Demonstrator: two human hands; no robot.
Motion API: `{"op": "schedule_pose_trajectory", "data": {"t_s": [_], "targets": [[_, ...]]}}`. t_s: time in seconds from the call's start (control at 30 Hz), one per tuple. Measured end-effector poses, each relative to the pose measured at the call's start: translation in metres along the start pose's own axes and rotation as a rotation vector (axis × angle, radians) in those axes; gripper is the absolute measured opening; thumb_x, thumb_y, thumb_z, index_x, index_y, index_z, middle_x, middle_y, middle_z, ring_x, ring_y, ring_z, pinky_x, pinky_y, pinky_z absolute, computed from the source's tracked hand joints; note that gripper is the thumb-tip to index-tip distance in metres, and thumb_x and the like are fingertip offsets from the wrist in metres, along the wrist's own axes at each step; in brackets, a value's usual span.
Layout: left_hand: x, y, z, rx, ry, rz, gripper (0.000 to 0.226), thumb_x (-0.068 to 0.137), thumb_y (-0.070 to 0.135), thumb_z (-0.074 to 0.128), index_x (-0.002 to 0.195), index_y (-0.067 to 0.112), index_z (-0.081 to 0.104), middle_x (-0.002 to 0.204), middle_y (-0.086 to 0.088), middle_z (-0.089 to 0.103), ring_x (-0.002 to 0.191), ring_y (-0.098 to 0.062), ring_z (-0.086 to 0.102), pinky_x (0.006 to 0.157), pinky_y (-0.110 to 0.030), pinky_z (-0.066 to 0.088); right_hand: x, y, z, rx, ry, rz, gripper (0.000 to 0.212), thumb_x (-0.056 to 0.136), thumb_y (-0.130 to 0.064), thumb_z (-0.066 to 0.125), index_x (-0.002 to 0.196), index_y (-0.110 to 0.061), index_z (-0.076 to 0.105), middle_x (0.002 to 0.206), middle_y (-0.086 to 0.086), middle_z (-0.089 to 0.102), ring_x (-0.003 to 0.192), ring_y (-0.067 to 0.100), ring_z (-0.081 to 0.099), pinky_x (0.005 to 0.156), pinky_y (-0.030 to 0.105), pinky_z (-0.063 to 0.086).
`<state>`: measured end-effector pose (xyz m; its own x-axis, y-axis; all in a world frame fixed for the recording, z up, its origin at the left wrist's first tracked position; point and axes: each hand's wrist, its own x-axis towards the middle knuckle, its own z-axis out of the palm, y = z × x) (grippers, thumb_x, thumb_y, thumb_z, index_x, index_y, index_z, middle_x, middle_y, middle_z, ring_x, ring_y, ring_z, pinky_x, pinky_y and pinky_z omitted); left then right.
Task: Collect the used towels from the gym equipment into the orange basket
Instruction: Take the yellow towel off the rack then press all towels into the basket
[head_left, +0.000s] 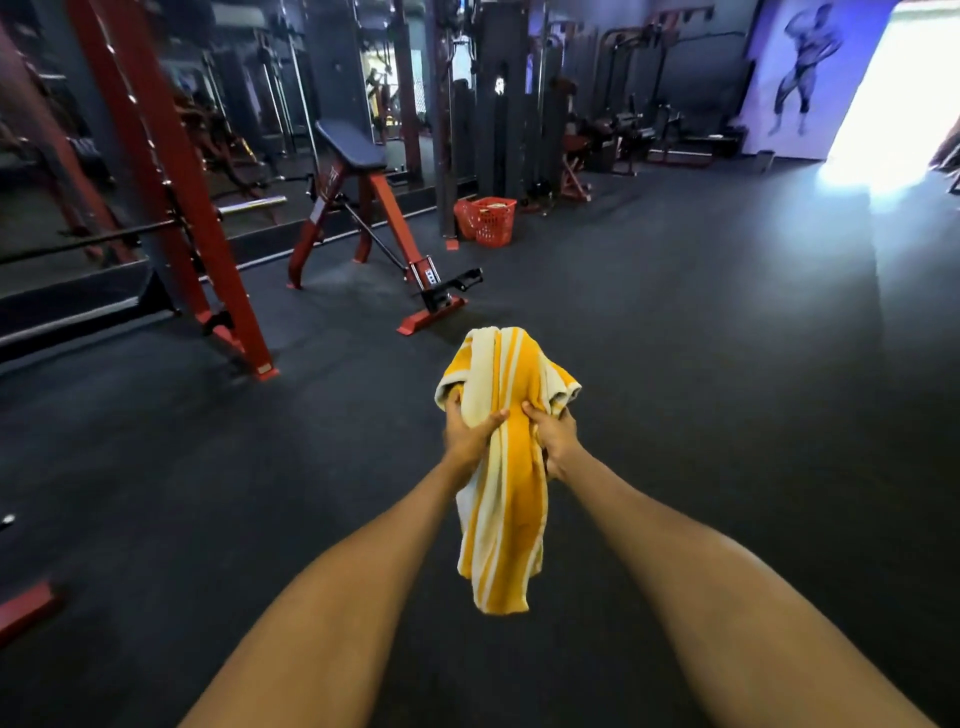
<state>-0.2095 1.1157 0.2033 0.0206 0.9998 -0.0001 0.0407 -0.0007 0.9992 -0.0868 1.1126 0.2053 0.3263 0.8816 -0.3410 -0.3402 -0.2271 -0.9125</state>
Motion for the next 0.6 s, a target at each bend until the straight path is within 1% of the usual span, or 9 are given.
{"op": "schedule_pose_trajectory", "data": {"t_s": [0.07, 0.13, 0.23, 0.3, 0.4, 0.5, 0.6], "targets": [[0.056, 0.003, 0.01, 0.012, -0.02, -0.006, 0.08, 0.082, 0.028, 0.071, 0.144, 0.018, 0.022, 0.145, -0.006, 0.039, 0.132, -0.026, 0.042, 0.103, -0.039, 0.04, 0.049, -0.017, 0.013, 0.014, 0.03, -0.001, 0.064, 0.085, -0.021, 0.068, 0.142, -0.015, 0.038, 0.139, 0.015, 0.05, 0.126, 0.034, 0.049, 0.106, 0.054, 0.04], [0.087, 0.005, 0.017, 0.012, -0.032, -0.008, 0.081, 0.083, 0.028, 0.07, 0.145, 0.018, 0.02, 0.146, -0.006, 0.037, 0.133, -0.026, 0.041, 0.105, -0.041, 0.039, 0.08, -0.029, 0.019, 0.004, 0.023, -0.006, 0.063, 0.086, -0.02, 0.067, 0.142, -0.015, 0.038, 0.138, 0.014, 0.051, 0.126, 0.034, 0.049, 0.106, 0.053, 0.04], [0.154, -0.001, 0.037, 0.004, -0.041, -0.008, 0.08, 0.083, 0.027, 0.07, 0.145, 0.017, 0.02, 0.146, -0.006, 0.037, 0.133, -0.025, 0.041, 0.104, -0.039, 0.039, 0.147, -0.046, 0.028, 0.023, 0.032, -0.022, 0.061, 0.086, -0.018, 0.067, 0.141, -0.014, 0.039, 0.138, 0.013, 0.051, 0.125, 0.034, 0.05, 0.105, 0.052, 0.041], [0.2, -0.009, 0.048, 0.013, -0.037, -0.027, 0.082, 0.082, 0.029, 0.071, 0.145, 0.017, 0.019, 0.146, -0.006, 0.037, 0.133, -0.025, 0.041, 0.105, -0.039, 0.038, 0.19, -0.055, 0.033, 0.02, 0.024, -0.024, 0.06, 0.087, -0.017, 0.065, 0.141, -0.013, 0.04, 0.137, 0.013, 0.052, 0.125, 0.034, 0.05, 0.105, 0.052, 0.042], [0.274, -0.019, 0.067, 0.05, -0.011, -0.044, 0.086, 0.077, 0.035, 0.075, 0.142, 0.017, 0.022, 0.144, -0.007, 0.039, 0.131, -0.026, 0.043, 0.108, -0.043, 0.039, 0.262, -0.074, 0.039, 0.006, -0.003, -0.033, 0.061, 0.088, -0.019, 0.066, 0.142, -0.014, 0.039, 0.138, 0.014, 0.051, 0.125, 0.034, 0.05, 0.105, 0.054, 0.041], [0.363, -0.017, 0.098, 0.062, -0.007, -0.06, 0.087, 0.075, 0.036, 0.077, 0.141, 0.015, 0.025, 0.142, -0.007, 0.042, 0.129, -0.026, 0.045, 0.106, -0.043, 0.042, 0.346, -0.107, 0.044, 0.007, 0.002, -0.014, 0.062, 0.086, -0.02, 0.067, 0.141, -0.016, 0.039, 0.138, 0.015, 0.051, 0.125, 0.034, 0.051, 0.105, 0.055, 0.041], [0.434, -0.007, 0.123, 0.066, -0.022, -0.07, 0.084, 0.076, 0.038, 0.075, 0.141, 0.015, 0.027, 0.14, -0.007, 0.044, 0.127, -0.026, 0.047, 0.105, -0.043, 0.043, 0.414, -0.136, 0.047, 0.015, -0.009, 0.004, 0.063, 0.086, -0.022, 0.068, 0.141, -0.016, 0.039, 0.137, 0.015, 0.052, 0.124, 0.034, 0.052, 0.105, 0.055, 0.041]]}}
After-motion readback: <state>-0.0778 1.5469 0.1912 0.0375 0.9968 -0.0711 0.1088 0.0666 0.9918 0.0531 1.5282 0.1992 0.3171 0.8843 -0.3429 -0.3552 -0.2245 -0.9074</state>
